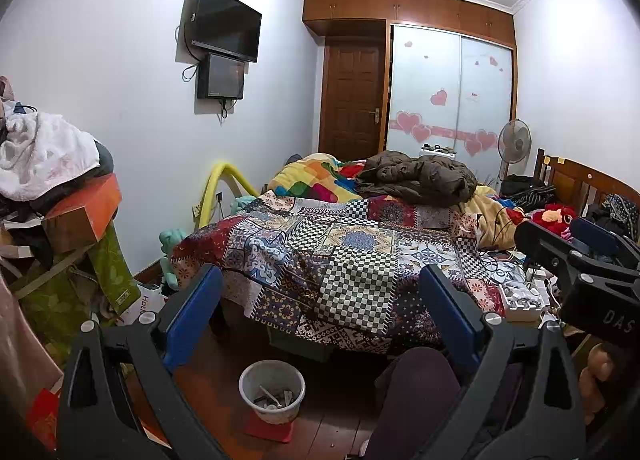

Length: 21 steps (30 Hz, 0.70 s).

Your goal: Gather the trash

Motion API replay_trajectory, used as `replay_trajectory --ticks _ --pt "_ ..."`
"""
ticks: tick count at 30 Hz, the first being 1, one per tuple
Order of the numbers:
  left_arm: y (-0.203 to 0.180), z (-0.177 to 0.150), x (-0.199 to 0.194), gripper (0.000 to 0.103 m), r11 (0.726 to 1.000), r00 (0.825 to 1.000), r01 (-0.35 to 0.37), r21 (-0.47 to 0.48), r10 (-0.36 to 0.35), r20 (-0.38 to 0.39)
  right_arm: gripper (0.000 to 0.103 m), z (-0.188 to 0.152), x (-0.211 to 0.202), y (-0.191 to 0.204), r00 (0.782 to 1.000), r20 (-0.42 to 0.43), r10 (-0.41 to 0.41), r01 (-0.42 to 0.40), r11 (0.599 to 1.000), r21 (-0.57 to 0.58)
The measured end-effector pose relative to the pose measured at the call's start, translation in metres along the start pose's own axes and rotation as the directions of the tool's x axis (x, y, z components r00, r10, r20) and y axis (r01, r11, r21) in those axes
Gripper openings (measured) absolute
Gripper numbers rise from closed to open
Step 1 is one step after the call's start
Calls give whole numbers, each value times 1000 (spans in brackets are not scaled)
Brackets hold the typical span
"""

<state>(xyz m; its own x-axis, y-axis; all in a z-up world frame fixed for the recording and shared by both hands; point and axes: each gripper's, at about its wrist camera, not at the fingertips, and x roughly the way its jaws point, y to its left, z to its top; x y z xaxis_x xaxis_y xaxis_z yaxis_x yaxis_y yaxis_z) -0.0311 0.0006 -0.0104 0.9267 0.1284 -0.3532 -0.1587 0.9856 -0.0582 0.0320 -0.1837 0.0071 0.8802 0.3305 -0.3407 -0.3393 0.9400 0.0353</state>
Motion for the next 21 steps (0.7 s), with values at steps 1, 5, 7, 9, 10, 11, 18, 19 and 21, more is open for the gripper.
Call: replay_trajectory --ticks 1,5,7,9,10,11,18,19,21 --pt "0 0 0 99 1000 1000 0 -1 0 1 103 1 0 0 1000 1 -1 1 1000 -1" --pt "1 0 1 101 1000 1000 1 -1 -1 2 103 1 -1 0 1000 1 3 -3 1000 0" --pt "1 -1 0 102 1000 1000 4 0 -4 2 103 1 0 0 1000 0 3 -3 1000 0" --pt "0 0 1 102 1000 1000 3 2 -3 -3 103 1 -1 0 1000 1 3 -3 1000 1" --pt "2 -1 1 102 1000 1000 4 3 -4 -3 103 1 -1 0 1000 3 2 -2 1000 2" --pt "2 0 2 102 1000 1000 5 3 -5 -3 103 1 0 0 1000 2 3 -3 1000 1" --pt "9 -1 4 102 1000 1000 18 -3 -18 -8 103 2 -1 1 1000 1 1 -1 1000 1" --pt "8 -1 4 102 1000 1000 20 0 -20 -11 103 1 -1 1 1000 1 2 -2 1000 2" --pt "9 -1 3 102 1000 1000 23 2 -23 -11 103 1 -1 1 1000 3 1 -1 1000 2"
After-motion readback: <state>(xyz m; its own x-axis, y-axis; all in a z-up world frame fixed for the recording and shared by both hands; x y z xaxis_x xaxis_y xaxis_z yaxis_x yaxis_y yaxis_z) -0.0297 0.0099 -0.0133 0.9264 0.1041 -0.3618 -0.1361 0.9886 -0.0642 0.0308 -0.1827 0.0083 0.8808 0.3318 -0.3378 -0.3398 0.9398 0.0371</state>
